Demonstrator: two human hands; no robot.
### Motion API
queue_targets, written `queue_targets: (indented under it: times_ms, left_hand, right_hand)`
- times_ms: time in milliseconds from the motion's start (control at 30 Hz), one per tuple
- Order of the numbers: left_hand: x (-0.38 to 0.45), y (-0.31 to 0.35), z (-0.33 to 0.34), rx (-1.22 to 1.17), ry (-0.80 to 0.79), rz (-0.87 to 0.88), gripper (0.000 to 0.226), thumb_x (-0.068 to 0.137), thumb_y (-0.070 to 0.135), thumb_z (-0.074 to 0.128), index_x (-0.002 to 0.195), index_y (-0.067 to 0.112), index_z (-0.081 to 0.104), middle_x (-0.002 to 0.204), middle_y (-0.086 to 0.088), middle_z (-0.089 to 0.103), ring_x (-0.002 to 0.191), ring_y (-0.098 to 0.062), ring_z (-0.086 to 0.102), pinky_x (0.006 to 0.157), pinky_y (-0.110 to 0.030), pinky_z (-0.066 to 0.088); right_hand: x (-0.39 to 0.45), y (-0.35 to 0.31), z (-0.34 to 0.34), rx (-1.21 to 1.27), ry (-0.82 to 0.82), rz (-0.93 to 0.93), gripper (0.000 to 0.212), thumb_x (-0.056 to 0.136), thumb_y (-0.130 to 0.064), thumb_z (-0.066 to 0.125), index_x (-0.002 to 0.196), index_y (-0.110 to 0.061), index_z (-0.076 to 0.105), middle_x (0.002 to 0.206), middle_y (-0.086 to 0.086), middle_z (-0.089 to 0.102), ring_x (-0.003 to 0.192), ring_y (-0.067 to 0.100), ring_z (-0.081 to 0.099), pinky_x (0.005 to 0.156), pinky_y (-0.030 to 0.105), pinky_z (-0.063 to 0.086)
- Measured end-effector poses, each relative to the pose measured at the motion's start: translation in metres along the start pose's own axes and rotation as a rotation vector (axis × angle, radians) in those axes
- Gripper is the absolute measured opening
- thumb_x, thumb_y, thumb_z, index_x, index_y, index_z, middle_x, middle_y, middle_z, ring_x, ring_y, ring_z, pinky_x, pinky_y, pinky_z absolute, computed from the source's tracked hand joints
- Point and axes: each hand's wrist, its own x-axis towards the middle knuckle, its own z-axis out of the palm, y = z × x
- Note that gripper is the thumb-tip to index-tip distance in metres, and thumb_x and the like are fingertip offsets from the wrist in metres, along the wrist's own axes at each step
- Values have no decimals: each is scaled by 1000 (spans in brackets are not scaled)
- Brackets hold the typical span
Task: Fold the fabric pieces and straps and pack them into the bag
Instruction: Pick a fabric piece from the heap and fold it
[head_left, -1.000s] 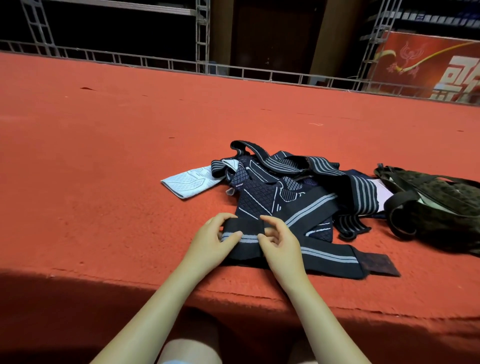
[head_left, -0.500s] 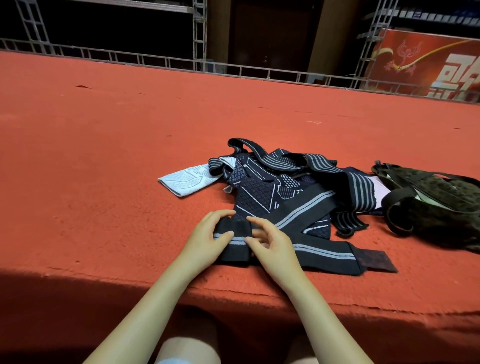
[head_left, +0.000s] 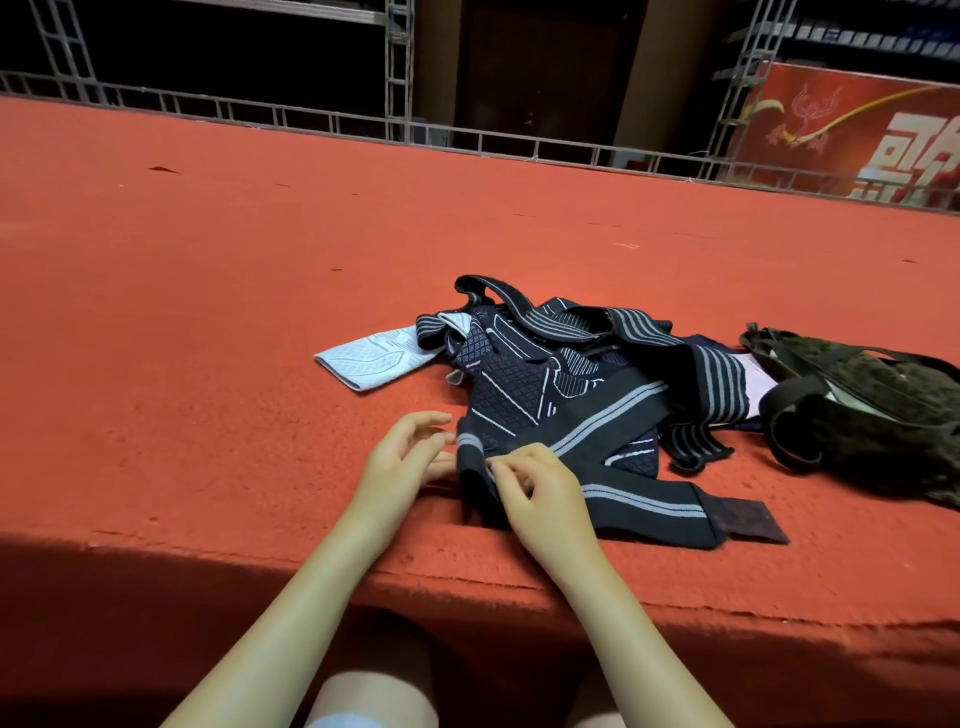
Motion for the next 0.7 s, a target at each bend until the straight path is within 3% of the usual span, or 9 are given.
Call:
queue_targets:
  times_ms: [67,167,300,367,500,600,700]
  left_hand:
    - [-2,0,2,25,-100,25,28,92,-7,47,103,17,58,97,-11,64,77,-8,67,72,-17,52]
    - [-3,-5,6,295,-175,123,33,87,2,57,106,29,60,107,-4,65,89,-6,62,81,-14,48]
    - [-5,-9,19,487,-209,179,38,88,9,61,114,37,57,109,5,52,96,-7,55,80,-7,41]
    - [-4,-12,31,510,-210,202,39,87,13,64,113,42,57,107,10,49,99,-9,51,82,-10,41]
    - [0,-22,51,764,-199,295,32,82,23,68,111,36,65,101,15,48,105,-9,42,91,-16,31]
    - [2,-26,55,741,-138,341,25,83,22,67,107,30,67,102,12,51,102,-10,47,90,-15,34]
    - [2,-20,54,589,37,192,21,90,20,58,110,22,63,102,3,53,83,-2,53,81,-19,44]
  right_hand:
    - [0,-5,-4,155,24,114,34,89,-39,44,92,-18,70,77,-8,62,74,3,57,73,24,44]
    - [0,-9,-7,322,35,213,39,84,-49,43,105,-25,65,76,-10,64,68,1,58,74,28,50]
    - [3,-11,-25,463,-13,346,32,89,-47,49,105,-24,64,89,-7,65,69,3,60,72,35,53]
    - [6,-6,-39,373,-52,376,26,94,-38,54,109,-19,65,91,-4,65,71,6,59,68,33,53]
    - [8,12,-58,-167,-104,277,24,89,-23,59,110,-19,68,90,-4,66,84,13,59,79,30,45]
    - [-4,18,-54,-72,-18,314,30,85,-16,61,114,-22,64,68,-8,55,62,4,49,69,25,42]
    - [-11,23,-49,43,72,313,37,81,-12,62,114,-28,62,64,-9,51,56,4,44,67,25,41]
